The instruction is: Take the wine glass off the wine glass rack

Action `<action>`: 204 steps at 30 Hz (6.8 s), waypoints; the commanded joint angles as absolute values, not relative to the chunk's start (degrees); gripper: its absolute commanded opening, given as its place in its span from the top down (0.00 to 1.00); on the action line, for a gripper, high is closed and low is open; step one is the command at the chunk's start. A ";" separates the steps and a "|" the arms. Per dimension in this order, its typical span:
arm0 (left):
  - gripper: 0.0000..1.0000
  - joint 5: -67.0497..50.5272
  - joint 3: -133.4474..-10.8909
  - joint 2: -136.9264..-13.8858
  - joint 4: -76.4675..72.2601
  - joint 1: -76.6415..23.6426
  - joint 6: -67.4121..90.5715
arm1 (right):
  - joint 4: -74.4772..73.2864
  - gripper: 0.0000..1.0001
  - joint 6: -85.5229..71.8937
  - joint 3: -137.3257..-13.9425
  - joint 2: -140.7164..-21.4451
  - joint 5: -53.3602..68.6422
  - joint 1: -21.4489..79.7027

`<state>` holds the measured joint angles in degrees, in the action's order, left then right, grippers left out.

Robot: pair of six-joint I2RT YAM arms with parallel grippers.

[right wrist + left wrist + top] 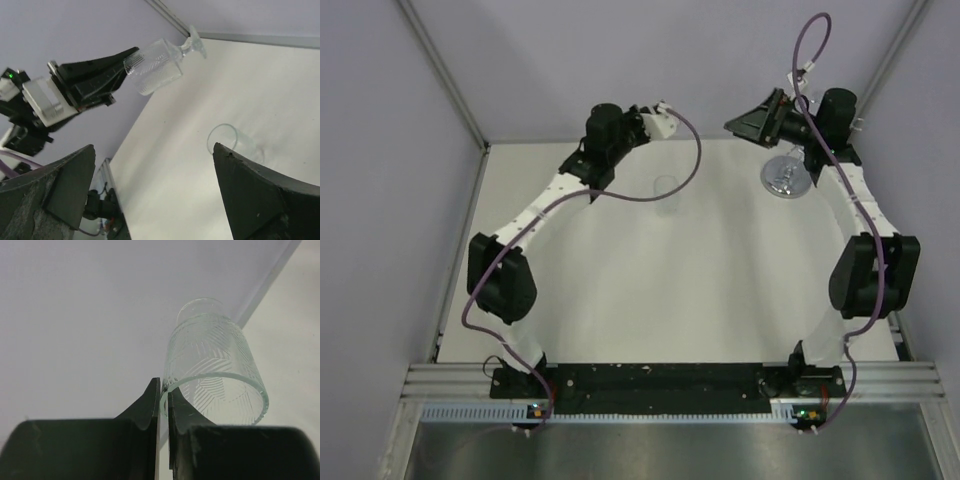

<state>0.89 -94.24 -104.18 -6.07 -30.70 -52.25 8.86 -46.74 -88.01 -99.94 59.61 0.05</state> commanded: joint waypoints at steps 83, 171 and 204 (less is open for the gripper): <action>0.26 -22.41 -107.32 -104.33 41.94 -19.60 -18.98 | -8.89 0.07 3.51 -77.62 -91.14 17.33 -3.08; 0.16 -21.88 -97.82 -96.86 11.95 -25.05 -17.23 | 34.89 0.81 2.90 -57.13 -97.21 -0.62 1.93; 0.23 -34.53 -92.55 -96.24 2.73 -29.88 -49.09 | 10.92 1.00 3.34 -58.79 -80.77 46.82 2.20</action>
<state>-28.75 -93.73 -97.14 9.08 -27.42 -32.45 17.63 3.73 -50.57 -83.99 30.15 1.39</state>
